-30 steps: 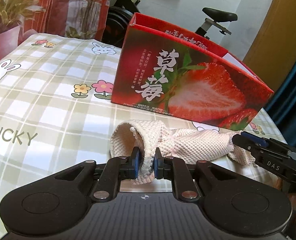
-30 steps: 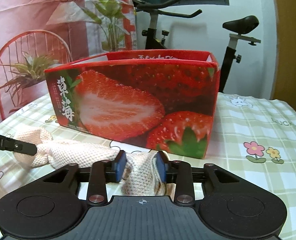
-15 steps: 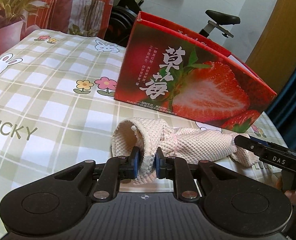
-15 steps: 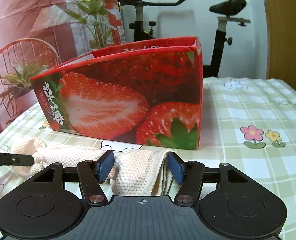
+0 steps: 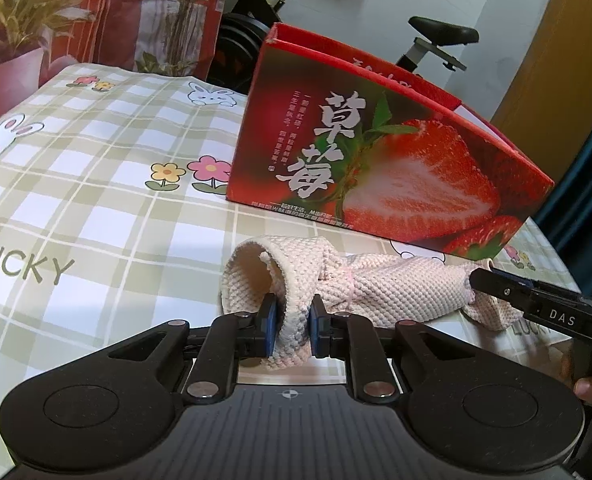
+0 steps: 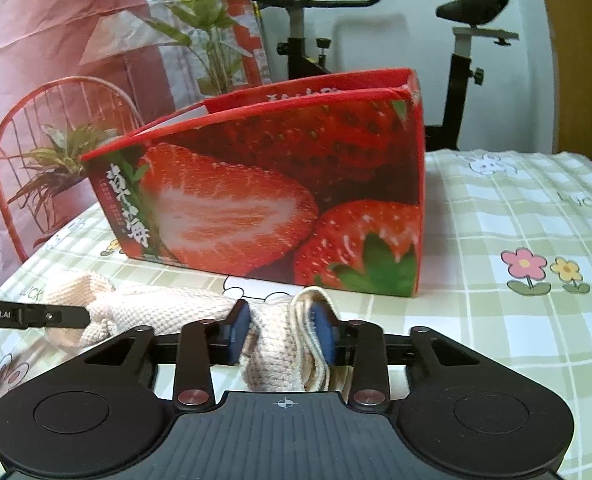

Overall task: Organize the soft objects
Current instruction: 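Lift the pink mesh cloth with both grippers and carry it over the box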

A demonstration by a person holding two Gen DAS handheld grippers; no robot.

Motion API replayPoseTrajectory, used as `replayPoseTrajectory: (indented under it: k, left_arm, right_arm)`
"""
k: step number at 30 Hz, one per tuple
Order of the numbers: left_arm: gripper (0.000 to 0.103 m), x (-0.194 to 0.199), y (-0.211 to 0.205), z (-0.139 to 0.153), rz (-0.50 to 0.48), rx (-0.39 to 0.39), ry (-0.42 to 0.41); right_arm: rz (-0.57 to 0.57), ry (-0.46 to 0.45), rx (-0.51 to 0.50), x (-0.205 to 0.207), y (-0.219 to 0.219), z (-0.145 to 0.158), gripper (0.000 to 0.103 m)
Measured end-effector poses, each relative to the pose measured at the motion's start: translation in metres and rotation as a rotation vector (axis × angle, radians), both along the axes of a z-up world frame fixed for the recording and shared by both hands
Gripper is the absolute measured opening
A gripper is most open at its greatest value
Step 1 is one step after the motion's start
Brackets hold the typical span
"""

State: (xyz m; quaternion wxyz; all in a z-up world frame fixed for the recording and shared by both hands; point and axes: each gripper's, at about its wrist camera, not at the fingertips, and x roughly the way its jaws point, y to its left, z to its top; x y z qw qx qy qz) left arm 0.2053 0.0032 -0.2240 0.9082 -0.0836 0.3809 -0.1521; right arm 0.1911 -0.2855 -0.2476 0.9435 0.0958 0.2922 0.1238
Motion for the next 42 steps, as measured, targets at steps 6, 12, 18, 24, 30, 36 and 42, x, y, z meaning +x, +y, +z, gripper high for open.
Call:
replayPoseTrajectory:
  k: [6,12,18,24,30,36,42]
  left_arm:
    - [0.014,-0.001,0.001,0.014,-0.012,0.0,-0.027]
    - [0.014,-0.004,-0.001,0.042,-0.034,-0.004,-0.12]
    - [0.014,-0.004,-0.008,0.072,-0.056,-0.015,-0.208]
    - [0.014,0.002,-0.015,0.097,-0.075,-0.031,-0.265]
    - [0.014,0.015,-0.023,0.115,-0.088,-0.039,-0.282]
    - [0.014,0.035,-0.03,0.125,-0.074,-0.039,-0.297]
    - [0.014,0.061,-0.035,0.129,-0.07,-0.022,-0.288]
  right_arm:
    - [-0.018,-0.007,0.014,-0.008,-0.001,0.01,0.017]
    - [-0.044,-0.073,0.035,-0.022,-0.009,0.032,0.017]
    - [-0.062,-0.15,0.037,-0.027,-0.017,0.065,0.016]
    - [-0.087,-0.21,0.034,-0.026,-0.024,0.097,0.016]
    - [-0.113,-0.24,0.027,-0.018,-0.03,0.12,0.016]
    - [-0.128,-0.273,-0.001,0.0,-0.032,0.141,0.016]
    - [-0.145,-0.273,-0.033,0.027,-0.033,0.15,0.016]
